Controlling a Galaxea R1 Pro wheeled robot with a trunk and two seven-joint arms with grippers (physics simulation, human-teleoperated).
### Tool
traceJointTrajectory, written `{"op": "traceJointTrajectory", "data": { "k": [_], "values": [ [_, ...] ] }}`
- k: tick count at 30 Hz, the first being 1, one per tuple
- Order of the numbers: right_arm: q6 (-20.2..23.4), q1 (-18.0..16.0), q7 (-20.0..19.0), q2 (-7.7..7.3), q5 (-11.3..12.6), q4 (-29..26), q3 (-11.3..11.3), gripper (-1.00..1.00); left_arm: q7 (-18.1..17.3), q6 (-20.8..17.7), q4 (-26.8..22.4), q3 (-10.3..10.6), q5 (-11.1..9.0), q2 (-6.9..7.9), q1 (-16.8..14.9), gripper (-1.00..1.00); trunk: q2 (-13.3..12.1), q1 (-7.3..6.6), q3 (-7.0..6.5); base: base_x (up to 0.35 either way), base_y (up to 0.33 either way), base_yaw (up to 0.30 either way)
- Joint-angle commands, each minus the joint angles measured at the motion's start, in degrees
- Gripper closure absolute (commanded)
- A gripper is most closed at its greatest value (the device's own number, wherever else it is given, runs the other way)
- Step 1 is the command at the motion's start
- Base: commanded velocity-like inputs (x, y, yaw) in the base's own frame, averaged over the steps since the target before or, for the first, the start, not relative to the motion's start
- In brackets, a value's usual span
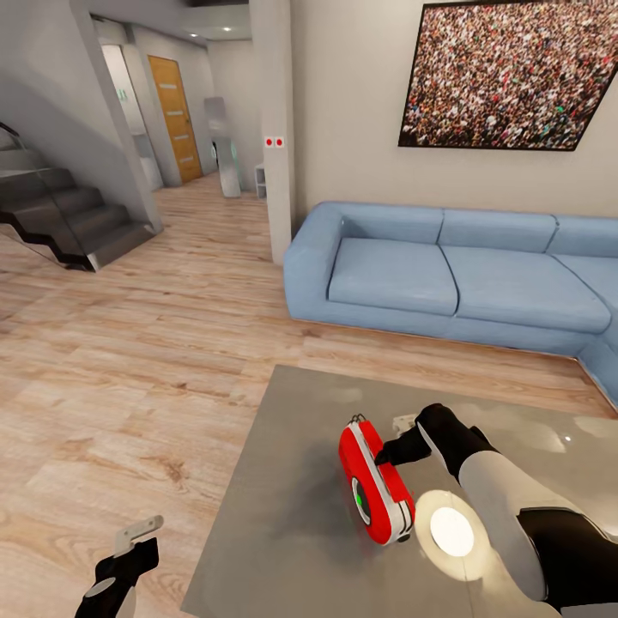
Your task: Turn on the radio receiver that's on the table in the living room.
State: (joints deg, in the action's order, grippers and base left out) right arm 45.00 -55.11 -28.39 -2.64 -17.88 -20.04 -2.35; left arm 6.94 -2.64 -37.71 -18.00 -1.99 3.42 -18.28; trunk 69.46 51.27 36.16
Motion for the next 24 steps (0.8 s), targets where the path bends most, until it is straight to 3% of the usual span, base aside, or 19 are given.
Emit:
{"op": "traceJointTrajectory", "data": {
  "k": [1,24],
  "values": [
    [0.0,0.0,0.0,0.0,0.0,0.0,0.0,-1.0,0.0,0.0,0.0,0.0,0.0,0.0,0.0,1.0,-0.4,-0.23,-0.19,0.0,0.0,0.0],
    [0.0,0.0,0.7,0.0,0.0,0.0,0.0,-1.0,0.1,0.0,0.0,0.1,0.1,0.27,0.0,1.0,-9.6,-5.28,-4.31,0.0,0.0,0.0]
  ]
}}
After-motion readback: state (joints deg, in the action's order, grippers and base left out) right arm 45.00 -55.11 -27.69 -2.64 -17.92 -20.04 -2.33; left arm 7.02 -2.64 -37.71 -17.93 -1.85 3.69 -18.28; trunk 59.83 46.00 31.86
